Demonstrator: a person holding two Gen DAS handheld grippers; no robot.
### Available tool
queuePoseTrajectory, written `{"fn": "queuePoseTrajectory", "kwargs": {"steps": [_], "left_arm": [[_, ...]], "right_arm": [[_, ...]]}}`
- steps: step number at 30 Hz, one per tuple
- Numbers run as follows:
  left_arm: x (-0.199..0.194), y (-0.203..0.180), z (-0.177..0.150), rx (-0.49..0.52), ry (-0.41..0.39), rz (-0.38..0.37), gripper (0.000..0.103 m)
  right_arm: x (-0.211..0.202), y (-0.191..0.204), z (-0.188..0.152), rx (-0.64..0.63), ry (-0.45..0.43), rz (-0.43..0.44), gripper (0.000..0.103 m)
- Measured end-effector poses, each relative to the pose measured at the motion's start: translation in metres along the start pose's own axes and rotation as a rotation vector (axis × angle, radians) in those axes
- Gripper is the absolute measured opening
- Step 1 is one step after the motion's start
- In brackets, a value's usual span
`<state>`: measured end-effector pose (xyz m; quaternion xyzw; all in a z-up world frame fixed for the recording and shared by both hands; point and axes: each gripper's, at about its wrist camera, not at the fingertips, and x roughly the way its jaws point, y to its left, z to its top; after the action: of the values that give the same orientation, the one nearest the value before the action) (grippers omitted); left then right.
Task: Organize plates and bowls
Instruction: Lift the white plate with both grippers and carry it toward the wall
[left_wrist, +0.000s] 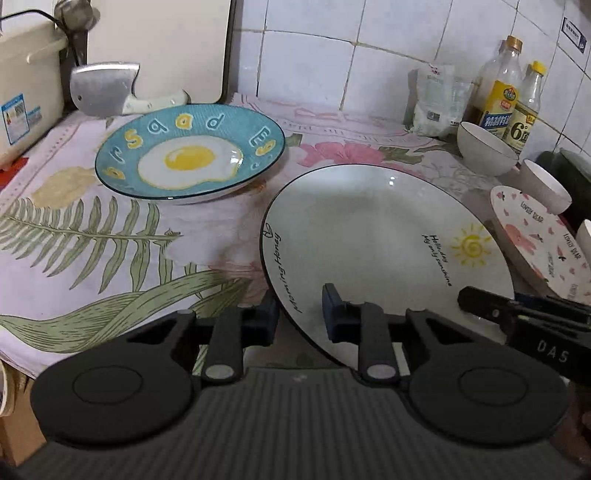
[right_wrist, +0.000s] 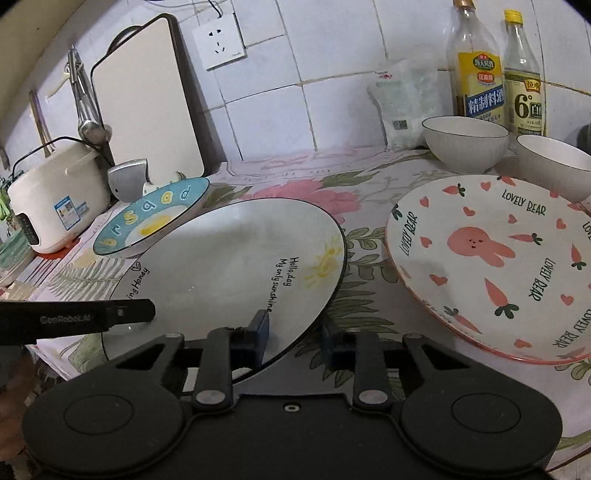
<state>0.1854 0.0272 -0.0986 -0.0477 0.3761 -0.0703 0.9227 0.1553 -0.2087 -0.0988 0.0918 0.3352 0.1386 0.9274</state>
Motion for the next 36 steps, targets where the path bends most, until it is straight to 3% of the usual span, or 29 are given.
{"fn": "queuePoseTrajectory", "kwargs": {"steps": [10, 19, 27, 36], "left_arm": [[-0.022, -0.013, 0.012, 0.058, -0.053, 0.028, 0.023], [-0.013, -0.021, 0.076, 0.038, -0.073, 0.010, 0.023], [0.037, -0.025, 0.137, 0.008, -0.013, -0.015, 0.023], [0.111, -0.029, 0.164, 0.010, 0.077, -0.007, 0.023]], "right_arm": [[-0.014, -0.002, 0.012, -0.005, -0.026, 0.015, 0.033], [-0.008, -0.001, 0.082, -0.051, -0.016, -0.002, 0.033], [0.036, -0.022, 0.144, -0.046, 0.065, -0.022, 0.033], [0.105, -0.055, 0.165, -0.002, 0.168, -0.028, 0.033]]}}
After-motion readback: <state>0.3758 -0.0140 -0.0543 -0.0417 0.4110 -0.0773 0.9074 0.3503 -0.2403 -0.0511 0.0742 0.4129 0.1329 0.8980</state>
